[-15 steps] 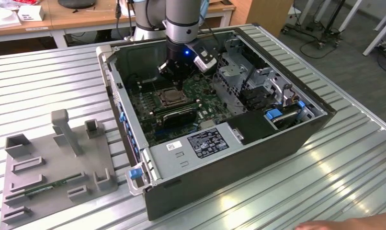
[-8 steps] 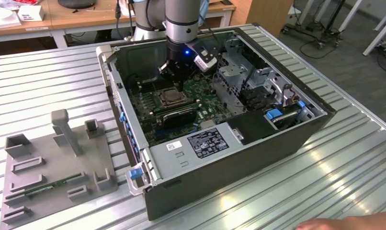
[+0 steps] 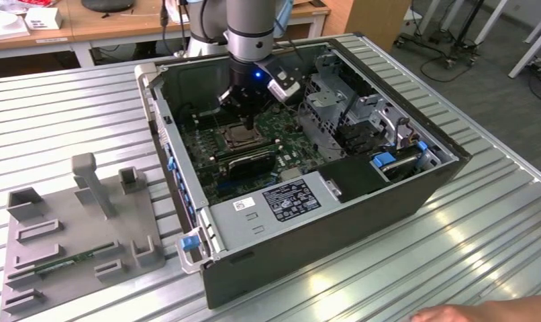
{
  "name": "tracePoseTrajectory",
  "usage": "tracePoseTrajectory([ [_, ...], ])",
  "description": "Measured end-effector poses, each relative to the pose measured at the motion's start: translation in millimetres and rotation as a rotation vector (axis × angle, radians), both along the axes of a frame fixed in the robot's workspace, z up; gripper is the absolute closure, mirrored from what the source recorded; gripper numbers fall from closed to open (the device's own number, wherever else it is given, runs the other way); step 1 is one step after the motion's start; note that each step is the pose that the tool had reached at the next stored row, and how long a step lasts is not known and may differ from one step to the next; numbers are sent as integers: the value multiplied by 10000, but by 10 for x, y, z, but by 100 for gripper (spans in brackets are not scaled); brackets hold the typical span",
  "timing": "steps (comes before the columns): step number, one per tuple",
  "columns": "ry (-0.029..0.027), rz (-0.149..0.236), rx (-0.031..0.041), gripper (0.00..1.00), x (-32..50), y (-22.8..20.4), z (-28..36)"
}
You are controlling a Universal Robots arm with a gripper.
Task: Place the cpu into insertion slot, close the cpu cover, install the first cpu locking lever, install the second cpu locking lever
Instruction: 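Close the cpu cover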
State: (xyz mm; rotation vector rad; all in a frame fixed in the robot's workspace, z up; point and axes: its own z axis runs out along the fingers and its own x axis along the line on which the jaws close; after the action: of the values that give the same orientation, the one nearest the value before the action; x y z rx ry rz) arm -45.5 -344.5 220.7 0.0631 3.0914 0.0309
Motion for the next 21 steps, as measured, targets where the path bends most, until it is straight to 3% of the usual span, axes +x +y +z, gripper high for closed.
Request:
tracePoseTrajectory([
  [5, 10, 0, -6, 89, -28, 0, -11],
  [7, 96, -1, -7, 89, -29, 1, -16],
  [13, 98, 0, -11, 89, -33, 0, -16],
  [21, 91, -2, -11, 89, -220, 4, -36],
])
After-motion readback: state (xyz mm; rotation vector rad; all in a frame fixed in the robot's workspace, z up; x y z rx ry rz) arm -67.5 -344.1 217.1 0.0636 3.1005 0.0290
